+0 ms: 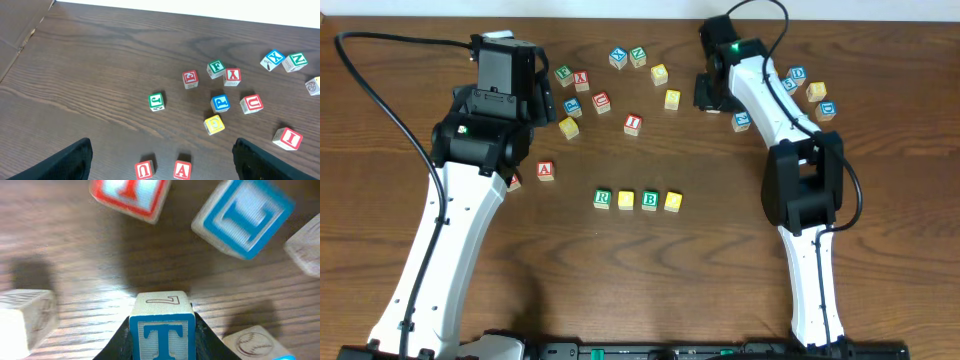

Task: Spell out ROBOT
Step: 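Lift the blue T block up out of the cluster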

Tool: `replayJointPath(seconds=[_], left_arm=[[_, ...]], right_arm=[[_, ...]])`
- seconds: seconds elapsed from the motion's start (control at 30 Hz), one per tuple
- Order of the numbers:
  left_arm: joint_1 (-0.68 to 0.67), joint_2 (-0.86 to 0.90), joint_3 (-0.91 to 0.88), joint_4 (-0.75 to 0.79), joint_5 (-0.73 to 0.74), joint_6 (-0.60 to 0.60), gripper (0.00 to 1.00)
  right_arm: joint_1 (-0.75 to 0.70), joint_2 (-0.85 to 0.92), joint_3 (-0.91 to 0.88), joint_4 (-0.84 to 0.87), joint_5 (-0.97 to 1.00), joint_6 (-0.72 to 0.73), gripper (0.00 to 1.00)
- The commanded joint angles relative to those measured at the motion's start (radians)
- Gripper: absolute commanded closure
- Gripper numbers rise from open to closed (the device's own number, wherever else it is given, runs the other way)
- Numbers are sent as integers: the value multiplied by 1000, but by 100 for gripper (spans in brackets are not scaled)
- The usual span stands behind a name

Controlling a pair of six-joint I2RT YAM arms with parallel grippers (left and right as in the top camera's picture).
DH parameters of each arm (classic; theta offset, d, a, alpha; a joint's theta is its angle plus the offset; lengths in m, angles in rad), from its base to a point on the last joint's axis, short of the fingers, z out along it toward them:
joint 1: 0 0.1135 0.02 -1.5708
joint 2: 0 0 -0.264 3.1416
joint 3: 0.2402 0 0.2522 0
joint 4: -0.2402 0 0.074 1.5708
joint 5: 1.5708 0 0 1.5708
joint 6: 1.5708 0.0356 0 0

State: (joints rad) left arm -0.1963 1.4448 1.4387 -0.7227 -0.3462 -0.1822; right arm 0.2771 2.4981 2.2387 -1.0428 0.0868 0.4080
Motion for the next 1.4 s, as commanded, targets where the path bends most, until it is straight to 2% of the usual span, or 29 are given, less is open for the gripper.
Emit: replayJointPath(seconds=[0.0, 0.3, 0.63, 0.87, 1.37], left_arm=[[6, 6, 16, -2, -11, 6, 12], [6, 6, 16, -4, -11, 6, 12], [6, 6, 16, -21, -11, 14, 12], [6, 6, 16, -21, -11, 14, 12], [6, 6, 16, -25, -11, 14, 12]], right_arm=[[5, 10, 103, -32, 41, -21, 80], [64, 10, 348, -199, 135, -28, 86], [156, 10, 563, -331, 263, -28, 85], [169, 0, 576, -424, 262, 19, 90], [172, -2, 576, -424, 248, 25, 87]])
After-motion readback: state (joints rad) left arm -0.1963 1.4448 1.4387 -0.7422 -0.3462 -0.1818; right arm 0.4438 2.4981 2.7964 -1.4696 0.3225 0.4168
